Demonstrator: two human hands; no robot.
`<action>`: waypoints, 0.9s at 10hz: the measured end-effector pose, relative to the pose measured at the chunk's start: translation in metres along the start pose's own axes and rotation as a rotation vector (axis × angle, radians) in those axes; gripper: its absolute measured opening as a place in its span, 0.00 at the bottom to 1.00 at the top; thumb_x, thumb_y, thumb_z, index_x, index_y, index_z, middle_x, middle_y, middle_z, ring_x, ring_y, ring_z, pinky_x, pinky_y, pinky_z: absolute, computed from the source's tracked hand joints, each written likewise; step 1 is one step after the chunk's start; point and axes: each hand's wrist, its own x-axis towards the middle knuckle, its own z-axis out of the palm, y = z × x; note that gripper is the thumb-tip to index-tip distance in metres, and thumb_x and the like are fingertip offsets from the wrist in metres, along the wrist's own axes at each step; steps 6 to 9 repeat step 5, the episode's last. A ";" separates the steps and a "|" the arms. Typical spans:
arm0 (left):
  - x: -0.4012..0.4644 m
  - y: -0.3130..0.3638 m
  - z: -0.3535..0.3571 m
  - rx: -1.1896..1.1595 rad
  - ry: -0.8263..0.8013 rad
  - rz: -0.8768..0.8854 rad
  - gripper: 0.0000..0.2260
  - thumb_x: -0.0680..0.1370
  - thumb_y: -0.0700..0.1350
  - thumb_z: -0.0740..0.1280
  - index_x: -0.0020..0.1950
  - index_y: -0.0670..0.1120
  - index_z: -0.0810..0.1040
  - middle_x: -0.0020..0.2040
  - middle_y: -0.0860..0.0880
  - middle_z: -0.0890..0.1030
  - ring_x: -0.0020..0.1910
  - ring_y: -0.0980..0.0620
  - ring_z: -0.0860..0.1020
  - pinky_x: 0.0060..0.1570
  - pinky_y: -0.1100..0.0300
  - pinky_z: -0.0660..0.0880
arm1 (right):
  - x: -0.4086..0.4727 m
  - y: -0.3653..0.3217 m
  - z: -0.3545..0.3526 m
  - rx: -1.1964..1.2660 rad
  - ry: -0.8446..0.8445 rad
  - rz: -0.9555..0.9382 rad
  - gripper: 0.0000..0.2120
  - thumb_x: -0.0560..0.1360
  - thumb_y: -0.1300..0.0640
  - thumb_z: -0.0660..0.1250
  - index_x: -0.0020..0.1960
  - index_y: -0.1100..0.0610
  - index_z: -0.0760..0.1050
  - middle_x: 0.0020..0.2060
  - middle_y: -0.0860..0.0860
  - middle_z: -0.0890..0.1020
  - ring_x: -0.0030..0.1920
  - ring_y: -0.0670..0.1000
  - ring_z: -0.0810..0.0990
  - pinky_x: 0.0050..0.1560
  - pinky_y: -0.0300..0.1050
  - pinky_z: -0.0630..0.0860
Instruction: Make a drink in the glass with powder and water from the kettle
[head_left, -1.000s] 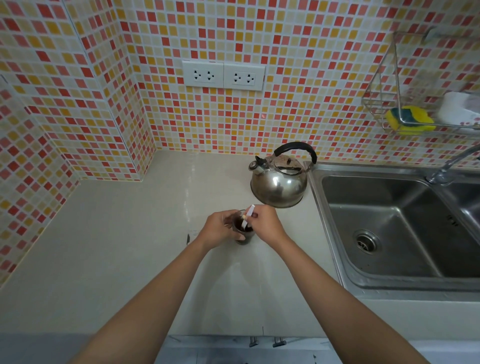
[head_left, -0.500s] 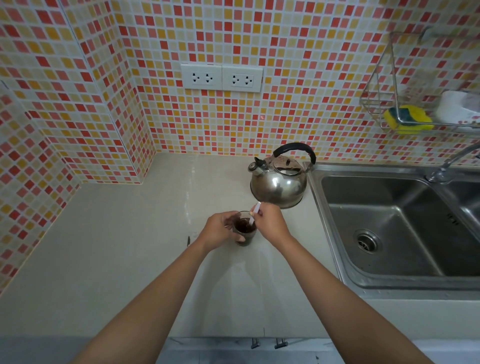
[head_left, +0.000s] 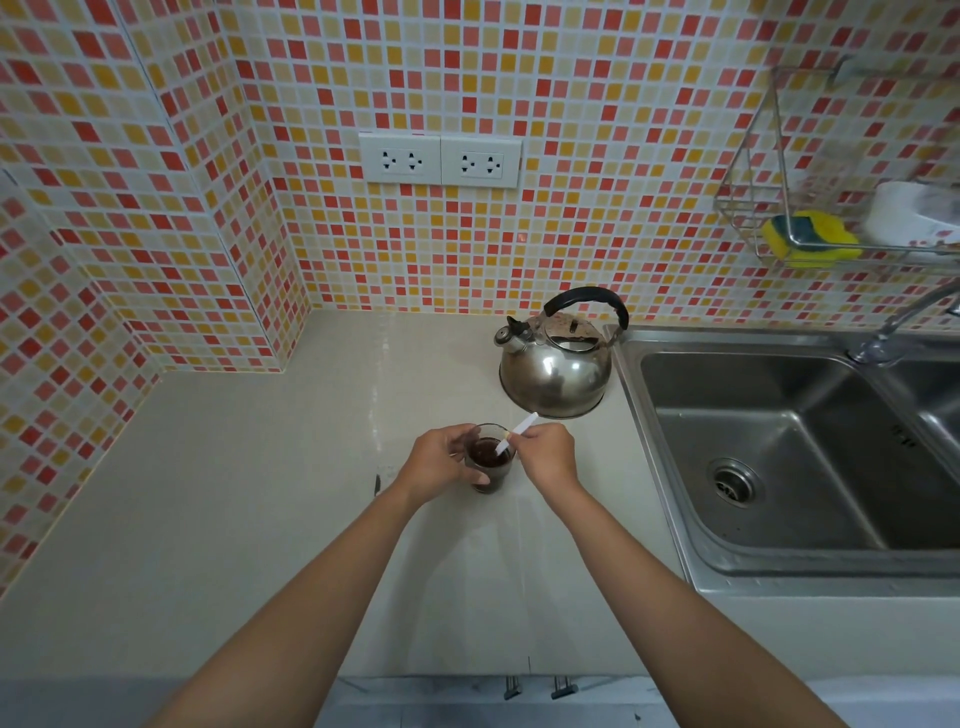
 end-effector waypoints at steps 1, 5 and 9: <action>0.000 -0.001 0.000 0.003 0.007 -0.014 0.34 0.59 0.31 0.80 0.64 0.41 0.77 0.58 0.48 0.81 0.58 0.50 0.79 0.61 0.58 0.74 | -0.001 -0.002 0.001 0.003 0.000 0.011 0.09 0.72 0.61 0.68 0.39 0.67 0.83 0.35 0.62 0.83 0.34 0.53 0.76 0.32 0.40 0.66; -0.007 0.001 0.002 -0.002 0.017 -0.033 0.39 0.61 0.28 0.78 0.71 0.38 0.70 0.66 0.43 0.77 0.66 0.46 0.75 0.69 0.56 0.69 | -0.011 0.001 -0.005 0.061 -0.023 0.013 0.16 0.67 0.49 0.74 0.47 0.61 0.82 0.39 0.54 0.82 0.39 0.52 0.79 0.43 0.51 0.78; -0.007 0.001 0.002 -0.002 0.017 -0.033 0.39 0.61 0.28 0.78 0.71 0.38 0.70 0.66 0.43 0.77 0.66 0.46 0.75 0.69 0.56 0.69 | -0.011 0.001 -0.005 0.061 -0.023 0.013 0.16 0.67 0.49 0.74 0.47 0.61 0.82 0.39 0.54 0.82 0.39 0.52 0.79 0.43 0.51 0.78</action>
